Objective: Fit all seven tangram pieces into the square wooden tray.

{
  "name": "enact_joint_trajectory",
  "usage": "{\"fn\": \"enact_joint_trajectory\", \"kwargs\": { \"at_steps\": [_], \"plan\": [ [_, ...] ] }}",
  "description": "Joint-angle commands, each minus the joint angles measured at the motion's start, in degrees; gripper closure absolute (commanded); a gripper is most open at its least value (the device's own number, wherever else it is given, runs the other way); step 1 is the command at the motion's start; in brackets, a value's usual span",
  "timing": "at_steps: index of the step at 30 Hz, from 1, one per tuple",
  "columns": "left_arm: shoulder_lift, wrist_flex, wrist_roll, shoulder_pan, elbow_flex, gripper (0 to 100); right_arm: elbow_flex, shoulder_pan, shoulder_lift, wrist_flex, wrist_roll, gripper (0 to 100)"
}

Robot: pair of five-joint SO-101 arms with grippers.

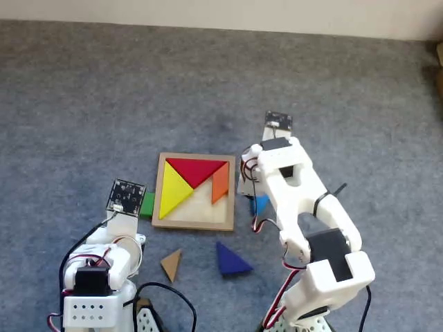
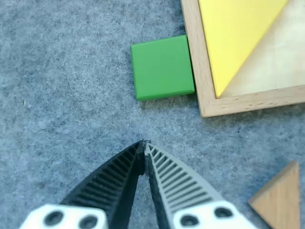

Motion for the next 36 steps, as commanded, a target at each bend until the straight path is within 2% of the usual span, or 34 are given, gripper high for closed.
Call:
{"fn": "enact_joint_trajectory", "kwargs": {
  "at_steps": [1,5,13,25,36],
  "plan": [
    [-2.07,0.26,-0.09,-0.75,1.19,99,-1.98,0.66,-1.10,0.84,-0.26,72.4],
    [-2.07,0.26,-0.09,-0.75,1.19,99,-2.24,0.66,-1.63,4.18,-0.26,72.4],
    [-2.07,0.26,-0.09,-0.75,1.19,99,-2.07,0.66,-9.36,4.35,-0.26,72.4],
    [-2.07,0.26,-0.09,-0.75,1.19,99,-4.70,3.47,3.65,4.79,-0.26,72.4],
    [-2.07,0.26,-0.09,-0.75,1.19,99,-5.49,-0.84,8.13,4.70,-0.26,72.4]
  ]
}}
